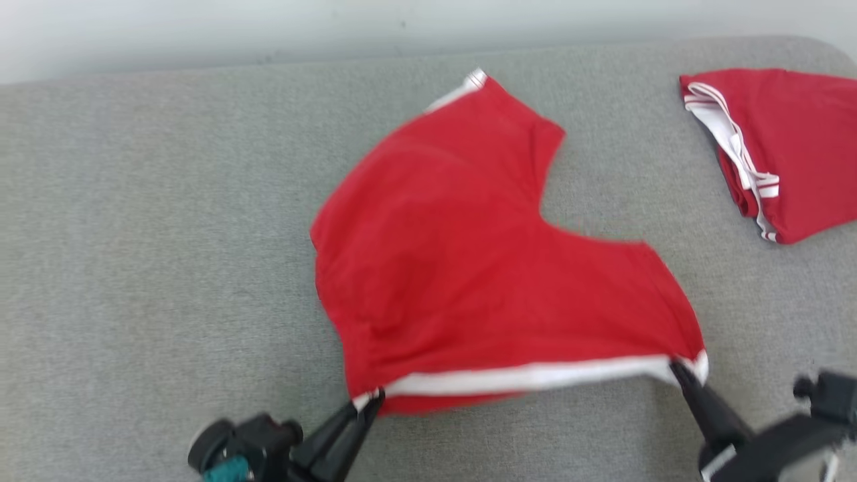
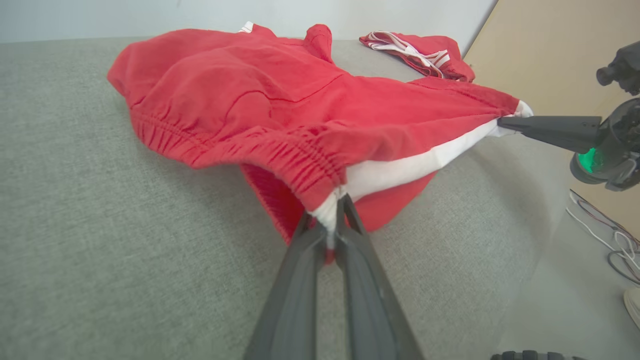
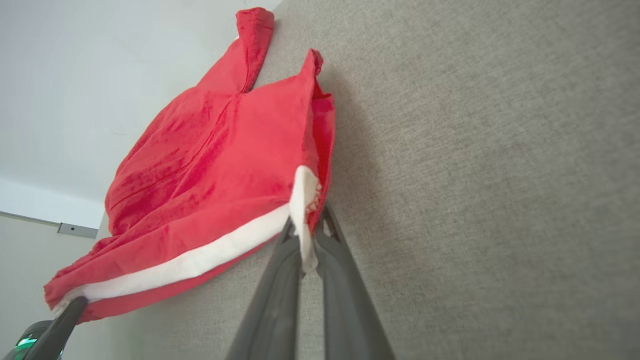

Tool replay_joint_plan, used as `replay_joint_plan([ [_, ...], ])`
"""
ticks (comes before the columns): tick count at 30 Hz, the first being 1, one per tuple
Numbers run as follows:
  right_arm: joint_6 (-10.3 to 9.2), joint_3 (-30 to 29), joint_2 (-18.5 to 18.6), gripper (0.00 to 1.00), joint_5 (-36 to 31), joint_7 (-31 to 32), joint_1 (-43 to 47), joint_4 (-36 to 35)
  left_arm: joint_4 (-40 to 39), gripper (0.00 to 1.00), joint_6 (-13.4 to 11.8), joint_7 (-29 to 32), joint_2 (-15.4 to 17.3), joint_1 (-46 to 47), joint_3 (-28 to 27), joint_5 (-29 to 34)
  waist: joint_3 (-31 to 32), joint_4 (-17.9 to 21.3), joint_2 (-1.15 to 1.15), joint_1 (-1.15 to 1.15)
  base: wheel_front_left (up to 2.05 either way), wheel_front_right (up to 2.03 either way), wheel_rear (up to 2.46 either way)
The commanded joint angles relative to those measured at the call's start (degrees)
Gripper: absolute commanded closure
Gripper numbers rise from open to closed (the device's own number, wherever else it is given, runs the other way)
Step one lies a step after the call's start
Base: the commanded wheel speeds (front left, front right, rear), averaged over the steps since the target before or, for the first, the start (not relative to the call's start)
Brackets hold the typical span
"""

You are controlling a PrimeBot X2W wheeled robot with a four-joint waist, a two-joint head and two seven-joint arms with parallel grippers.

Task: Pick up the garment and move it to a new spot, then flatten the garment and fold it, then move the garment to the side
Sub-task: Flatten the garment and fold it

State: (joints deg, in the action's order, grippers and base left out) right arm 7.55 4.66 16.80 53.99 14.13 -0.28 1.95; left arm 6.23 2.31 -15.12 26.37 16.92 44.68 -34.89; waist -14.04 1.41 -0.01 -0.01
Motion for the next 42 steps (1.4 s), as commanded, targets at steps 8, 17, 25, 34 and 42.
replay_joint_plan([
  [8, -0.16, -7.54, -6.34, 1.00, -3.11, 5.80, 10.58, -9.00, -0.80, 1.00, 1.11, 0.02, -1.01, -5.86, -2.37, 2.59, 1.75, -1.42, 0.01, 0.01, 0.00, 0.00, 0.00],
  [17, -0.16, -14.55, -11.09, 1.00, -2.97, 10.06, 2.14, -10.02, -1.99, 1.00, 2.81, 0.02, -4.30, -3.81, -5.07, 4.93, 0.32, -3.51, 0.01, 0.01, 0.00, 0.00, 0.00],
  [25, -0.15, -17.68, -12.30, 1.00, -3.42, 15.79, -13.90, -3.30, -2.77, 1.00, 4.15, 0.01, -8.76, 0.68, -7.86, 6.23, -1.58, -6.81, 0.01, 0.01, 0.00, 0.00, 0.00],
  [34, -0.09, -20.04, -13.23, 1.00, -7.92, 17.87, -31.85, 6.78, -0.20, 1.00, 4.91, 0.02, -13.61, 6.30, -12.46, 5.45, -4.79, -9.53, 0.01, 0.01, 0.00, 0.00, 0.00],
  [42, -0.09, -20.65, -13.19, 1.00, -15.42, 15.72, -47.05, 19.18, 5.89, 1.00, 5.15, 0.02, -17.73, 12.90, -14.40, 4.22, -8.05, -11.76, 0.01, 0.01, 0.00, 0.00, 0.00],
])
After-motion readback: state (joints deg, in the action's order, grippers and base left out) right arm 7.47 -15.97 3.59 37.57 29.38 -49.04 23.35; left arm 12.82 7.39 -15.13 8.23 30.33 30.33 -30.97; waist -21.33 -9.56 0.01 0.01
